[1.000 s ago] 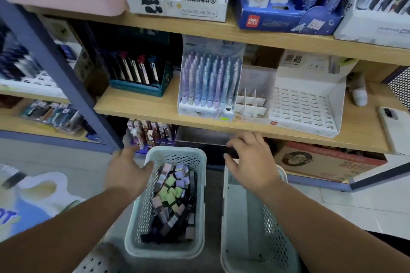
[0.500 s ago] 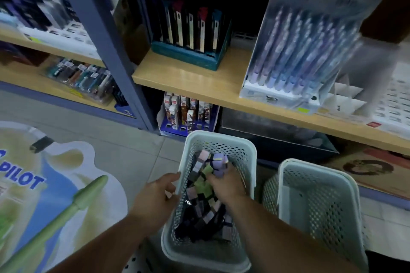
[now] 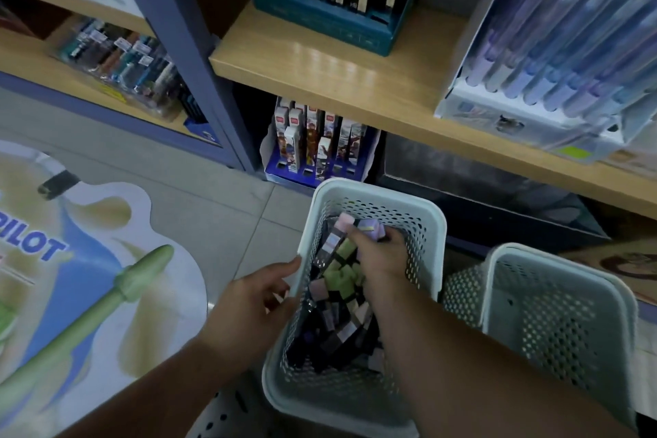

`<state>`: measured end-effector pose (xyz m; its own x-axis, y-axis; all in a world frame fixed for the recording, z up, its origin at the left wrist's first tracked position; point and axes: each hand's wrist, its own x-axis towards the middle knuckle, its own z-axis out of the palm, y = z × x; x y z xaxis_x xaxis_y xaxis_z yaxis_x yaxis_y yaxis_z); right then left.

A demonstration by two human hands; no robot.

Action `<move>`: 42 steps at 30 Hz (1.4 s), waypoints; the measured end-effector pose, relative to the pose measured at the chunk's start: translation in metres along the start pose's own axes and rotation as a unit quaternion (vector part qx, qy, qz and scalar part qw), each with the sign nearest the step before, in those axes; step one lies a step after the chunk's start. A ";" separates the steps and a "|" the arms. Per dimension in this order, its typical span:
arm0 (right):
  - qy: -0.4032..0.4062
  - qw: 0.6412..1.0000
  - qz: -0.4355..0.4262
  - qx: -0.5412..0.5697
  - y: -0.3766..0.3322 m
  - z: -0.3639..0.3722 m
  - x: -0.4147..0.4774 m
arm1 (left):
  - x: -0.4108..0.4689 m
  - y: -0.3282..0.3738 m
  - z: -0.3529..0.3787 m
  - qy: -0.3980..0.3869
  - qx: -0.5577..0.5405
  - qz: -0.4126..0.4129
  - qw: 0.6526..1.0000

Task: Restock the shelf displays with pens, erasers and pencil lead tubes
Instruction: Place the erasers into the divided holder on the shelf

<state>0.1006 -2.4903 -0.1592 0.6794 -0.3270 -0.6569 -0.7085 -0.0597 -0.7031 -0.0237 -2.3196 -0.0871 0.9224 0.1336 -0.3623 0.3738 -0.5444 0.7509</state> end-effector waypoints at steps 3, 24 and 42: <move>0.007 1.000 0.022 -0.011 -0.006 0.004 0.009 | -0.001 -0.004 0.002 0.000 -0.008 -0.005 1.000; -0.038 0.916 -0.295 -0.271 -0.034 -0.054 -0.032 | 0.004 0.034 -0.013 0.103 0.006 -0.011 0.995; -0.289 0.947 -0.052 -0.128 -0.080 -0.087 -0.101 | 0.001 0.101 0.017 -0.115 -0.035 -0.034 0.992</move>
<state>0.0726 -2.5343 -0.0129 0.6862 0.2596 -0.6795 -0.6052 -0.3144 -0.7313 0.0136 -2.3882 -0.0216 0.8511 -0.0291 -0.5242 0.4481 -0.4802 0.7541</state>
